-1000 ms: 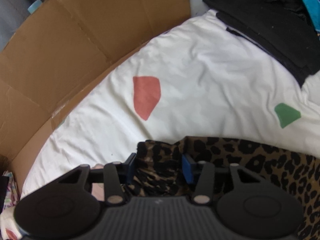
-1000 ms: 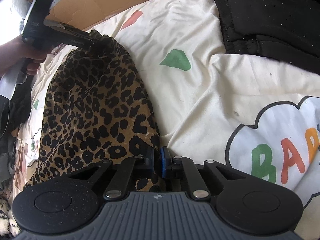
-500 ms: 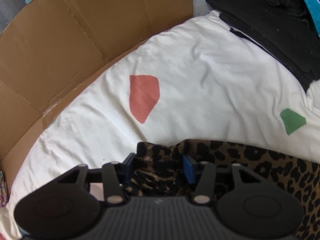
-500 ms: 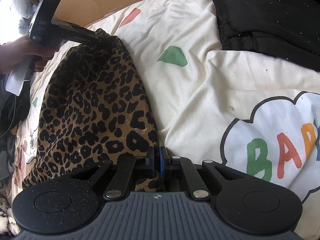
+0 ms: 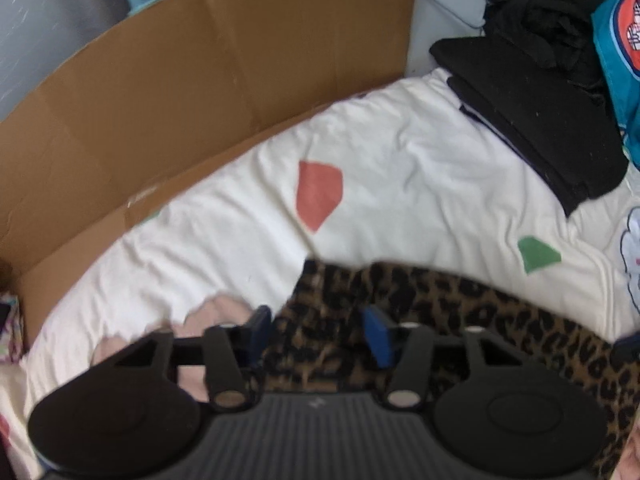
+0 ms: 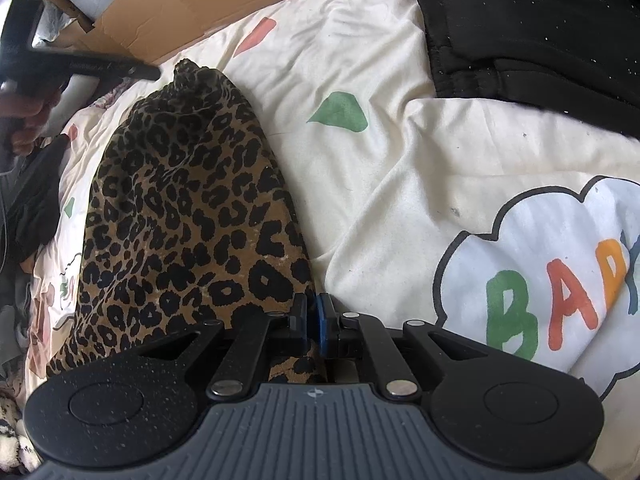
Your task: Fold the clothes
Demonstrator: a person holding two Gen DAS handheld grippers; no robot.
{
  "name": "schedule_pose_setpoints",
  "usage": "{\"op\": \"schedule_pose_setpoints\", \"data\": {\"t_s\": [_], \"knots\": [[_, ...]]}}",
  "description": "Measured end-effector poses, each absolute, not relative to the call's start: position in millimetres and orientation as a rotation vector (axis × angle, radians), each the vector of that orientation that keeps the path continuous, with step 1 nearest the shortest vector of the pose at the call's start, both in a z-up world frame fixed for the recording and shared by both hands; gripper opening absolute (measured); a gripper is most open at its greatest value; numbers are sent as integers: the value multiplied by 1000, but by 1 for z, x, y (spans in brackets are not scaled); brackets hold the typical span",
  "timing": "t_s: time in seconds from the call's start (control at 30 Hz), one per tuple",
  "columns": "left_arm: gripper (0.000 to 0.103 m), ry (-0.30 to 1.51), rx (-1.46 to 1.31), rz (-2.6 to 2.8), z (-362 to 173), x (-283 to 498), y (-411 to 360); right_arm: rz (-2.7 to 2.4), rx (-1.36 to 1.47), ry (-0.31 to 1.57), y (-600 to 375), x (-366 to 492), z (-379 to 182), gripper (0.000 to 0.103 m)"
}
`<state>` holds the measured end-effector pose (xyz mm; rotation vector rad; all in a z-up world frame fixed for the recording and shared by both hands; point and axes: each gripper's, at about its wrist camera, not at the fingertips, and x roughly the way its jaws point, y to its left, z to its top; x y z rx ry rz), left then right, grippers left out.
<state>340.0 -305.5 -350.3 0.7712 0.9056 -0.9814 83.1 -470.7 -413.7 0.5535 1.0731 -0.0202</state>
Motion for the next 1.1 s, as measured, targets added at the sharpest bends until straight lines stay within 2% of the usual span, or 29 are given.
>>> {"op": "schedule_pose_setpoints", "data": {"t_s": [0.03, 0.1, 0.53, 0.77, 0.87, 1.1], "knots": [[37, 915, 768, -973, -351, 340, -300, -20, 552, 1074, -471, 83, -414, 8], [35, 930, 744, -944, -352, 339, -290, -20, 549, 1073, -470, 83, -414, 8], [34, 938, 721, -936, -393, 329, -277, -14, 537, 1078, -470, 84, -415, 9], [38, 813, 922, -923, -415, 312, -292, -16, 527, 1082, -469, 84, -414, 9], [38, 797, 966, -921, -415, 308, -294, -15, 526, 1084, -470, 84, -414, 8], [28, 865, 841, -957, -373, 311, -280, -36, 548, 1103, -472, 82, -408, 8]]}}
